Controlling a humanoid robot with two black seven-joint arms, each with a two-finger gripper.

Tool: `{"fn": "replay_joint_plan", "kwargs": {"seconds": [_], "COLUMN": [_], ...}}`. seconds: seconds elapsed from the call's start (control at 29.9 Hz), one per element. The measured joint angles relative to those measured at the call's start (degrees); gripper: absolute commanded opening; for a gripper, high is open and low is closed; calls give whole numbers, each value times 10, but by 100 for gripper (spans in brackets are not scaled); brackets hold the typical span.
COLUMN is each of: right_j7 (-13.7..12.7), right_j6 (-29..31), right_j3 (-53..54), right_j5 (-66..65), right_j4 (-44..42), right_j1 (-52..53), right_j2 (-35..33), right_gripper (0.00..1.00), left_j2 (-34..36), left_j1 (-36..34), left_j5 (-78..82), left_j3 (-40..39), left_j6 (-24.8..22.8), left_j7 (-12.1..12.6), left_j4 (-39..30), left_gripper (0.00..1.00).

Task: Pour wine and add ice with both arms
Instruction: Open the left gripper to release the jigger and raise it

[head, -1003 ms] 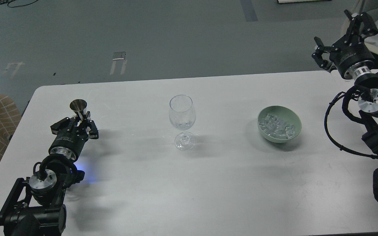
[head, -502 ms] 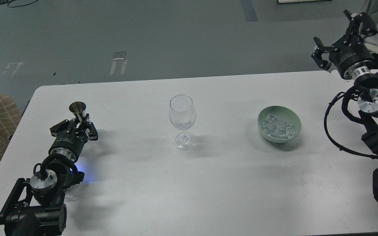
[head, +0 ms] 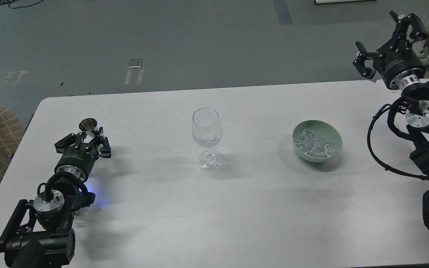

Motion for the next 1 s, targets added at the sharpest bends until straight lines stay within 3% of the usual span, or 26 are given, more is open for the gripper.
{"fn": "replay_joint_plan", "kwargs": {"seconds": [0.4, 0.64, 0.97, 1.0], "right_j7": [0, 0, 0, 0], "right_j6": [0, 0, 0, 0], "right_j3": [0, 0, 1, 1], "right_j5": [0, 0, 0, 0], "right_j4": [6, 8, 18, 19], "right_j1": [-2, -6, -7, -6], "right_j2": [-2, -2, -2, -2], "right_gripper": [100, 100, 100, 100], "left_j2": [-1, 11, 33, 36], "left_j1": [-5, -13, -16, -17], "left_j5": [0, -18, -21, -21], "left_j3": [-1, -3, -15, -16], "left_j6": [0, 1, 18, 18], "left_j7": [0, 1, 3, 3], "left_j4": [-7, -11, -73, -73], "left_gripper": [61, 61, 66, 71]}}
